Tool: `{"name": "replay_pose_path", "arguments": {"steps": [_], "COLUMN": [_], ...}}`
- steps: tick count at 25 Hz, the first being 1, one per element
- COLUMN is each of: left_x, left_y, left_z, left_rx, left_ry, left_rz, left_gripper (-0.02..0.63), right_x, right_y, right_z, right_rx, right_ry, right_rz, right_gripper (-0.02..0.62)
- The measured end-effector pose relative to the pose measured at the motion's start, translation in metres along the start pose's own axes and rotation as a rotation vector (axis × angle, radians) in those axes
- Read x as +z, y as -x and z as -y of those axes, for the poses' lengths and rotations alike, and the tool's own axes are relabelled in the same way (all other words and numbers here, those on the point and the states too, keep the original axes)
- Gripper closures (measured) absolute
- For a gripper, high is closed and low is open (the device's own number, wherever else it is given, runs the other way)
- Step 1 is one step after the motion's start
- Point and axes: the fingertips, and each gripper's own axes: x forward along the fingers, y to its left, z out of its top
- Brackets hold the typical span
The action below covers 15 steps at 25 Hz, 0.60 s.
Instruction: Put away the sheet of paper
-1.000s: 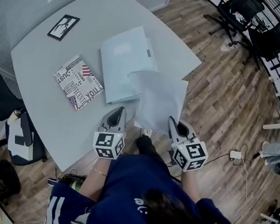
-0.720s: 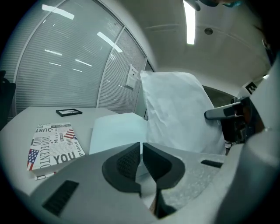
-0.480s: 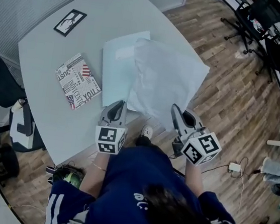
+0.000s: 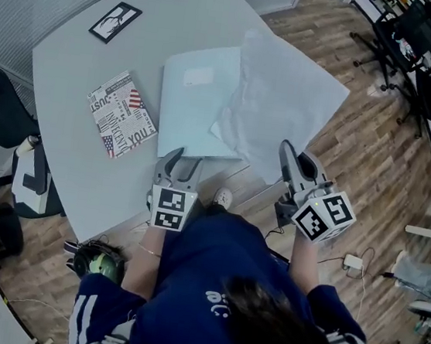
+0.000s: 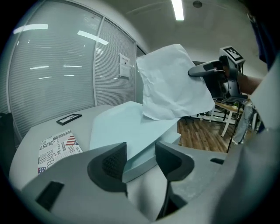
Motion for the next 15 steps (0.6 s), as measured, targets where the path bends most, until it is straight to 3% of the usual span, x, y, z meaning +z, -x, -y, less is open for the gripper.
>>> {"name": "replay_pose_path", "arguments": {"steps": [7,15], "left_x": [-0.005,0.003], "left_y": [-0.012,-0.02], "left_z": [-0.002,-0.004], "left_rx": [0.029,0.024], "left_ry": [-0.218,-0.223], "left_rz": [-0.077,-0.04], "left_gripper": [0.403,0.403], "right_x": [0.007,0.015], "right_y": [-0.002,0.0], "right_z": [-0.01,-0.008], "right_rx": [-0.025,-0.044], "right_ry": [-0.011,-0.036], "right_rz": [0.012,0.041], "right_gripper": [0.588,0.588]}}
